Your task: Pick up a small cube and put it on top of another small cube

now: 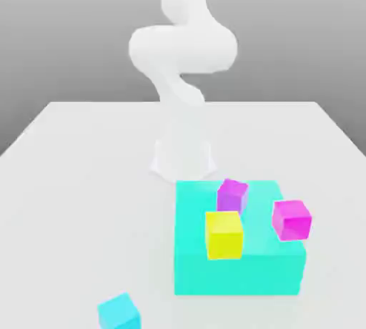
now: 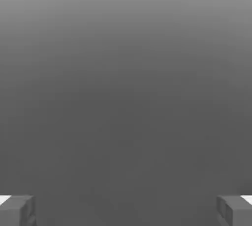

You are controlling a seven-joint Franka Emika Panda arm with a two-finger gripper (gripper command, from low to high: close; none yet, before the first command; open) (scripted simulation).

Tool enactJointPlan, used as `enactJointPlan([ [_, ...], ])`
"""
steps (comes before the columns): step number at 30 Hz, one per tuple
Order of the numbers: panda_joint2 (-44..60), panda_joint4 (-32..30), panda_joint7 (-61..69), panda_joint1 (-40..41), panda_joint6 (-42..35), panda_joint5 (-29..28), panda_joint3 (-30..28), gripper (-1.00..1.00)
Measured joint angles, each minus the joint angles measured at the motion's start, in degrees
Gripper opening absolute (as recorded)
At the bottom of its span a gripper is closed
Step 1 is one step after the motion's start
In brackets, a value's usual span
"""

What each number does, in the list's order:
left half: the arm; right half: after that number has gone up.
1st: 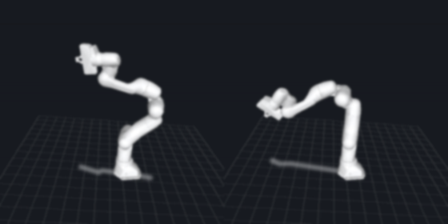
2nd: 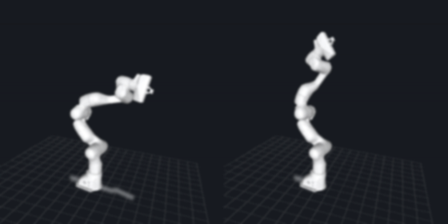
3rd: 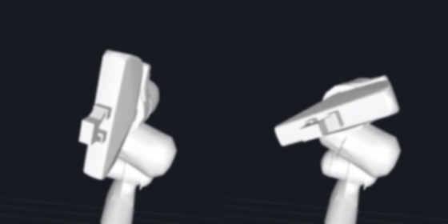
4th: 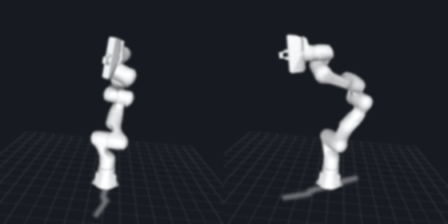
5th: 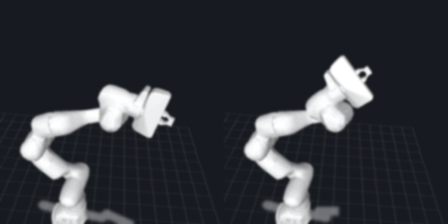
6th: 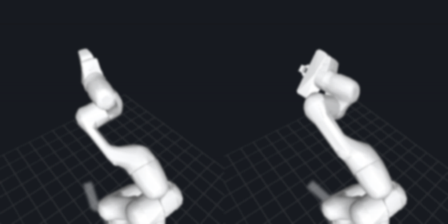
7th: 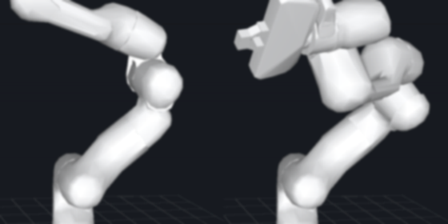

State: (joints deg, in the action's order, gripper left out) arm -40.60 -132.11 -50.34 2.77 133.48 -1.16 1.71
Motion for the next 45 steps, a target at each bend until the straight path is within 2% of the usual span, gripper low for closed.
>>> enactJointPlan([
  [10,21.22,-1.30,-18.95,9.15,6.77,-5.74,5.03,0.00],
  [18,37.80,-2.35,-32.97,12.99,12.17,-9.00,5.14,0.00],
  [23,47.79,-3.11,-39.56,14.19,15.85,-7.98,4.49,0.00],
  [28,57.39,-3.78,-43.56,15.00,19.96,-3.91,4.29,0.00],
  [32,65.69,-2.44,-45.06,14.21,26.09,-4.56,3.06,0.00],
  [33,67.24,-2.14,-45.30,13.94,27.30,-4.85,2.73,-1.00],
  [40,67.34,-2.13,-45.38,13.92,27.47,-4.86,2.71,-1.00],
  [45,58.27,-4.25,-43.59,14.75,20.43,-3.49,4.27,-1.00],
])
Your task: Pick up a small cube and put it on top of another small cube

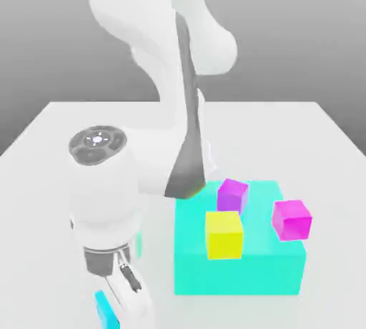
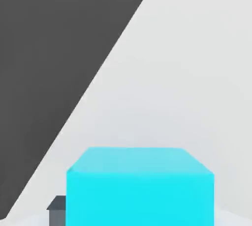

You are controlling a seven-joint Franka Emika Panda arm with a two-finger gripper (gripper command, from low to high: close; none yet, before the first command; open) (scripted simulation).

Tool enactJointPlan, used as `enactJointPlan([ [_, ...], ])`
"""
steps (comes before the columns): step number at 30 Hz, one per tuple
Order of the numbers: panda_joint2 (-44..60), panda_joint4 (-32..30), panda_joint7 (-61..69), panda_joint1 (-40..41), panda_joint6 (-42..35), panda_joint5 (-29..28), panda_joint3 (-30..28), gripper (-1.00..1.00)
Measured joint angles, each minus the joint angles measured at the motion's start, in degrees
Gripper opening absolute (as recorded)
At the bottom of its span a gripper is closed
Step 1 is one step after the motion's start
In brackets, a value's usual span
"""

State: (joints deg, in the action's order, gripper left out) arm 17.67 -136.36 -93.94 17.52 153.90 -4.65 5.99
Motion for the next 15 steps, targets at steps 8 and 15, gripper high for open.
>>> enactJointPlan([
  [8,-15.47,-8.51,12.20,-4.38,-7.97,-3.53,4.28,-1.00],
  [15,-29.91,-16.45,28.90,-10.77,-14.10,0.88,5.54,-1.00],
])
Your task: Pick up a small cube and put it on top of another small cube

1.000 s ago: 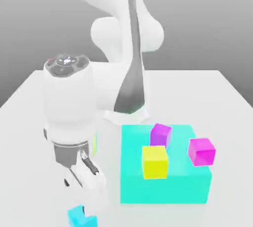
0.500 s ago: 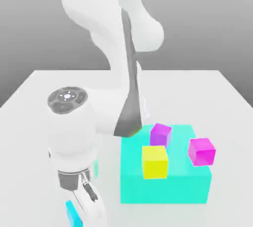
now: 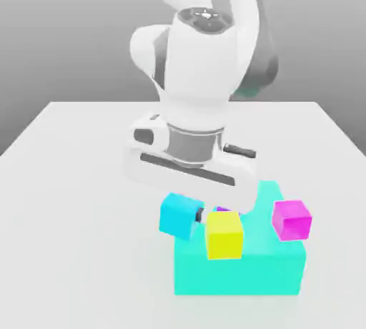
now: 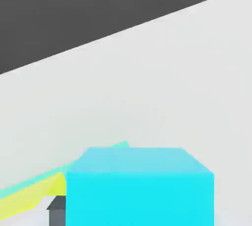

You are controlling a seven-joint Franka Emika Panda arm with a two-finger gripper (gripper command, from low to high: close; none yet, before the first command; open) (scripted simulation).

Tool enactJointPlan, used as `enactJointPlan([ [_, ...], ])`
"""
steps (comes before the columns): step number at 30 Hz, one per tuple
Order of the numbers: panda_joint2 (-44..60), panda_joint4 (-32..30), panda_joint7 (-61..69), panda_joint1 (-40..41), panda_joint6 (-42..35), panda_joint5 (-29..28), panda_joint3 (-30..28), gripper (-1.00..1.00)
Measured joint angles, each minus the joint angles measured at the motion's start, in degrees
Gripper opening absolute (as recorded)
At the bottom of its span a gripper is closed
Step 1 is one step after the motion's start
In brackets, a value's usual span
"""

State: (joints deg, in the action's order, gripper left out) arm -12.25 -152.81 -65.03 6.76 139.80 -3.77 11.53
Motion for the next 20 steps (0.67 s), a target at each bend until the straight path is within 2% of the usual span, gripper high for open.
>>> enactJointPlan([
  [10,-21.02,-11.35,25.98,-15.08,-8.88,9.15,-3.03,-1.00],
  [12,-20.88,-13.10,28.30,-16.50,-6.94,10.06,-3.20,-1.00],
  [16,-14.69,-15.92,29.00,-16.79,2.07,10.59,-2.59,-1.00],
  [17,-13.34,-16.44,29.01,-16.76,3.94,10.64,-2.44,1.00],
  [20,-13.34,-16.44,29.01,-16.76,3.94,10.64,-2.44,1.00],
])
